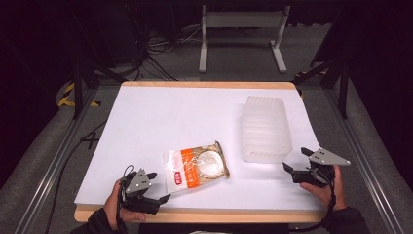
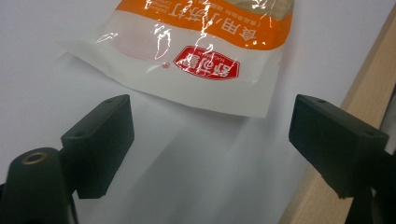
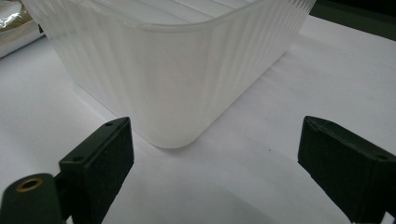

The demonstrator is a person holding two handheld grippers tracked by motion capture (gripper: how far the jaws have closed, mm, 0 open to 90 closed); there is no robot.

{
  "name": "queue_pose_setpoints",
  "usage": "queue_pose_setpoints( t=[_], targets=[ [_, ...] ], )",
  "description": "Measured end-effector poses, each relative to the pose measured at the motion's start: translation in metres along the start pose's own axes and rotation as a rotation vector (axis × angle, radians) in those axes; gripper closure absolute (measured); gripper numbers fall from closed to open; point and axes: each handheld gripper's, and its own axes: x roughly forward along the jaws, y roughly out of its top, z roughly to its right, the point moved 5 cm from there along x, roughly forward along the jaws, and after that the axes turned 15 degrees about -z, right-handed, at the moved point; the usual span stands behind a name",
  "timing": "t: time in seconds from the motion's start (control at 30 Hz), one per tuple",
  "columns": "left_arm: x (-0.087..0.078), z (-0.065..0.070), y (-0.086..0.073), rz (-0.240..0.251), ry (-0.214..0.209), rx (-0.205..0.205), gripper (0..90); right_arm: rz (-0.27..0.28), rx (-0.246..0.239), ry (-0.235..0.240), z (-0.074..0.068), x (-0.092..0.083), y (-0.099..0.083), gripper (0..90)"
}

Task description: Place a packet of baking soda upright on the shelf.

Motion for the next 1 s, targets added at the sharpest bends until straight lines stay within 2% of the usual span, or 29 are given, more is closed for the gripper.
queue_pose_setpoints(
  t=[0.17, 0.3, 0.37, 0.43, 0.53, 0.57, 0.6, 0.67, 0.8, 0.87, 1.0],
  targets=[
    [0.007, 0.006, 0.003, -0.028, -0.001, 0.024, 17.9, -0.004, -0.005, 0.006, -0.001, 0.001, 0.000, 11.3],
    [0.017, 0.007, 0.007, -0.067, 0.033, 0.020, 22.1, -0.006, -0.008, 0.005, -0.002, 0.001, 0.000, 11.3],
    [0.018, 0.006, 0.009, -0.067, 0.023, 0.024, 24.7, -0.006, -0.008, 0.008, -0.002, 0.001, 0.000, 11.4],
    [0.019, 0.004, 0.011, -0.060, 0.036, 0.022, 26.6, -0.006, -0.009, 0.008, -0.002, 0.002, 0.000, 11.5],
    [0.018, 0.002, 0.011, -0.057, 0.034, 0.036, 40.0, -0.006, -0.010, 0.009, -0.002, 0.002, 0.000, 11.7],
    [0.018, 0.000, 0.012, -0.057, 0.053, 0.032, 40.0, -0.007, -0.010, 0.010, -0.002, 0.002, 0.000, 11.7],
    [0.018, -0.003, 0.012, -0.053, 0.064, 0.031, 49.2, -0.011, -0.011, 0.010, -0.003, 0.002, 0.000, 11.7],
    [0.018, -0.010, 0.012, -0.055, 0.073, 0.010, 60.5, -0.010, -0.013, 0.010, -0.003, 0.002, 0.000, 12.0],
    [0.018, -0.022, 0.013, -0.063, 0.120, 0.003, 81.7, -0.012, -0.018, 0.014, -0.004, 0.002, 0.000, 12.3],
    [0.018, -0.030, 0.012, -0.055, 0.101, -0.022, 88.5, -0.014, -0.022, 0.014, -0.004, 0.003, 0.000, 12.3],
    [0.021, -0.036, 0.015, -0.044, 0.048, -0.045, 89.8, -0.016, -0.024, 0.017, -0.004, 0.003, 0.000, 12.4]
  ],
)
